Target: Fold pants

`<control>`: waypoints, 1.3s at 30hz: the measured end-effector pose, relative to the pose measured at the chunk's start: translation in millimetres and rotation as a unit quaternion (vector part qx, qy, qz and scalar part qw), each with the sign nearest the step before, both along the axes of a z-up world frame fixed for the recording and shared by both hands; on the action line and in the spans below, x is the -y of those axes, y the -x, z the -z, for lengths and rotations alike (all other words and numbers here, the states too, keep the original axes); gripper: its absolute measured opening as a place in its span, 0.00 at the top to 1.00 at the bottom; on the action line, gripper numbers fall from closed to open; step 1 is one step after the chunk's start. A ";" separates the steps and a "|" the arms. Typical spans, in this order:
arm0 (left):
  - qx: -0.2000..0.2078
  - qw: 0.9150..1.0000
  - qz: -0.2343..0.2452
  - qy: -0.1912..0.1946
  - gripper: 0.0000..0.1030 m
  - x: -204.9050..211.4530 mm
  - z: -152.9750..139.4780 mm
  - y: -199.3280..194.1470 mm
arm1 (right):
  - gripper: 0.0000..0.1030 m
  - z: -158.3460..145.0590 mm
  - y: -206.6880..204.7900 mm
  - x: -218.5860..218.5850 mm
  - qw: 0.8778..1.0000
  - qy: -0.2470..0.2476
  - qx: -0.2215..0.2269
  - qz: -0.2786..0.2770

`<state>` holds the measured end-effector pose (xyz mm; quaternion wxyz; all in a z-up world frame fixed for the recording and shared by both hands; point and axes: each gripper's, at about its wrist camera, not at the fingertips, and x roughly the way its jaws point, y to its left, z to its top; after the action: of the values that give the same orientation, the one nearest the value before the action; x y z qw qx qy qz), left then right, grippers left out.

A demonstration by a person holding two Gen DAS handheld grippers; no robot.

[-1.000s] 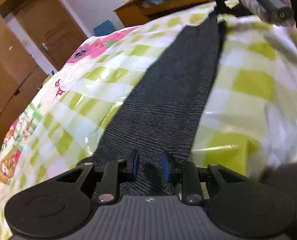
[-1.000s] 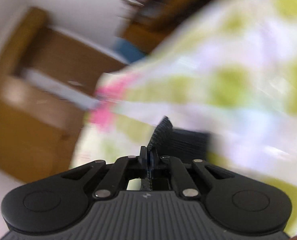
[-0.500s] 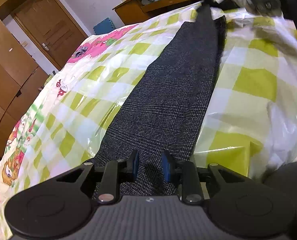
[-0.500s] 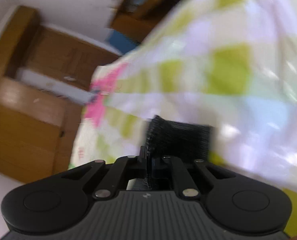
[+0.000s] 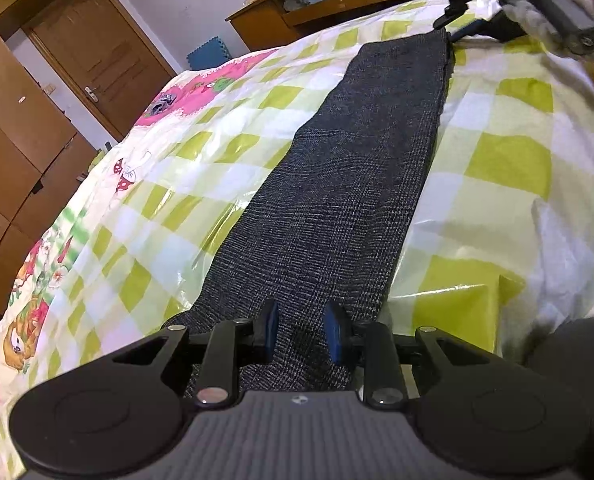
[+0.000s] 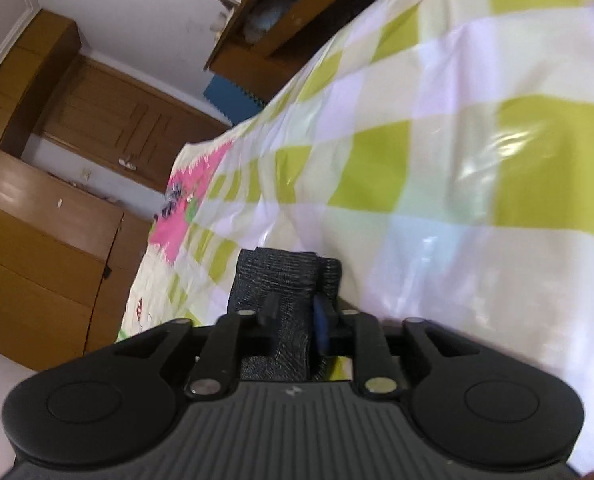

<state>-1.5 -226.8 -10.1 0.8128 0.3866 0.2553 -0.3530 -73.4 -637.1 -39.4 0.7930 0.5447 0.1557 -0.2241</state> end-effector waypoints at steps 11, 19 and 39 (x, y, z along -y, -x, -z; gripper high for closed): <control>-0.006 1.000 -0.016 0.008 0.61 -5.4 0.7 -0.6 | 0.53 4.9 -36.8 -5.7 0.998 -0.009 -0.055 -0.020; -0.011 0.999 -0.032 0.019 0.61 -13.6 -0.9 -1.5 | 0.63 14.3 -44.4 -15.0 0.999 0.006 -0.039 -0.015; -0.017 0.999 -0.024 0.025 0.60 -9.2 2.0 -6.7 | 0.74 31.4 -32.2 -5.0 0.996 -0.087 0.030 -0.009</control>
<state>5.3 -217.6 -12.0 0.8261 0.3536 0.2696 -0.3460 -41.2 -632.1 -70.7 0.7489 0.6165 0.1557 -0.1869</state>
